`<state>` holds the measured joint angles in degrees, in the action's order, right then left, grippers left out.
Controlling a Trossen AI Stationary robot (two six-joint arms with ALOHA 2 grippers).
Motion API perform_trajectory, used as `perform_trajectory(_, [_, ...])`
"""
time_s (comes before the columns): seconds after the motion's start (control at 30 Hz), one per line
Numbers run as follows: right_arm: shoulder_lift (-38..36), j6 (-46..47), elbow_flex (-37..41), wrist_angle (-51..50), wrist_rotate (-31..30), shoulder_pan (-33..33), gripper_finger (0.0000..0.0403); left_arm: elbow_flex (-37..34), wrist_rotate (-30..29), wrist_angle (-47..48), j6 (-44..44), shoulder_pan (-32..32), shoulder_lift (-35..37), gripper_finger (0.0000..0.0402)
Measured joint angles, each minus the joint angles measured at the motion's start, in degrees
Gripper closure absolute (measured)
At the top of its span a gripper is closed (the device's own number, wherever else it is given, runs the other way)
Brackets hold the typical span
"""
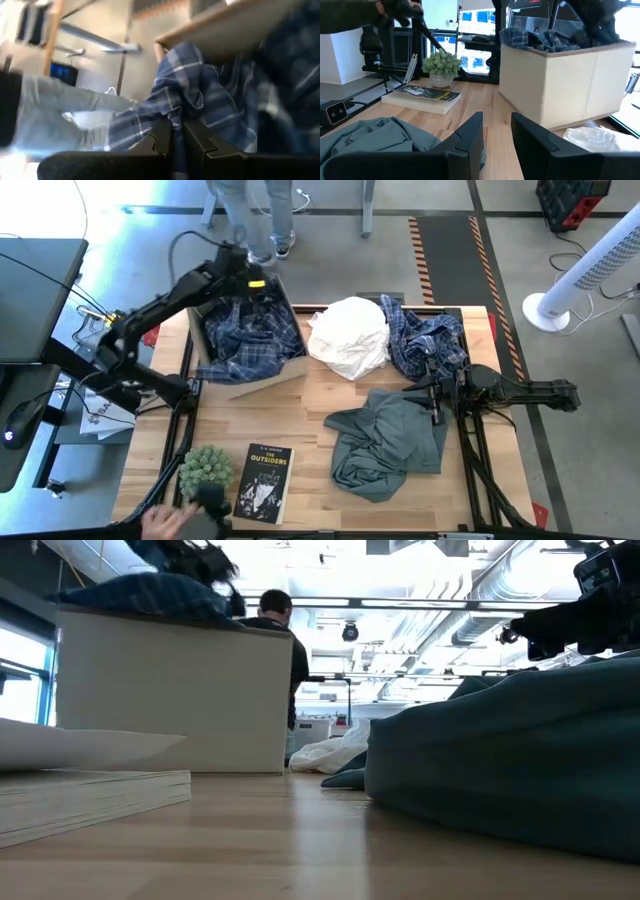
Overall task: Sort clothes
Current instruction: Put the bottom blue plaid shirt into the laundry organizer
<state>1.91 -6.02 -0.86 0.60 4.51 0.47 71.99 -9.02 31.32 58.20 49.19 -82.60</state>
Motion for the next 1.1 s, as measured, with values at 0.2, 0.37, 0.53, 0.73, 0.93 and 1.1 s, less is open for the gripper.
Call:
perform_trajectory(0.2, [0.0, 0.0, 0.0, 0.0, 0.0, 0.0, 0.0304, 0.5, -16.4, -3.5, 21.0, -2.2, -7.8, 0.0386])
perform_trajectory(0.37, [0.0, 0.0, 0.0, 0.0, 0.0, 0.0, 0.0304, 0.2, -17.8, -5.8, 23.3, -3.2, -6.7, 0.0364])
perform_trajectory(0.53, [0.0, 0.0, 0.0, 0.0, 0.0, 0.0, 0.0304, -0.2, -11.8, -6.0, 21.6, -4.4, -0.9, 0.0336])
perform_trajectory(0.73, [0.0, 0.0, 0.0, 0.0, 0.0, 0.0, 0.0304, 0.0, -9.6, -3.8, 14.5, -5.0, 6.5, 0.0298])
perform_trajectory(0.93, [0.0, 0.0, 0.0, 0.0, 0.0, 0.0, 0.0304, 0.1, -5.4, -0.3, 3.8, -3.5, 10.2, 0.0248])
perform_trajectory(1.1, [0.0, 0.0, 0.0, 0.0, 0.0, 0.0, 0.0304, 0.1, -1.6, 2.4, -5.4, 1.1, 7.9, 0.0233])
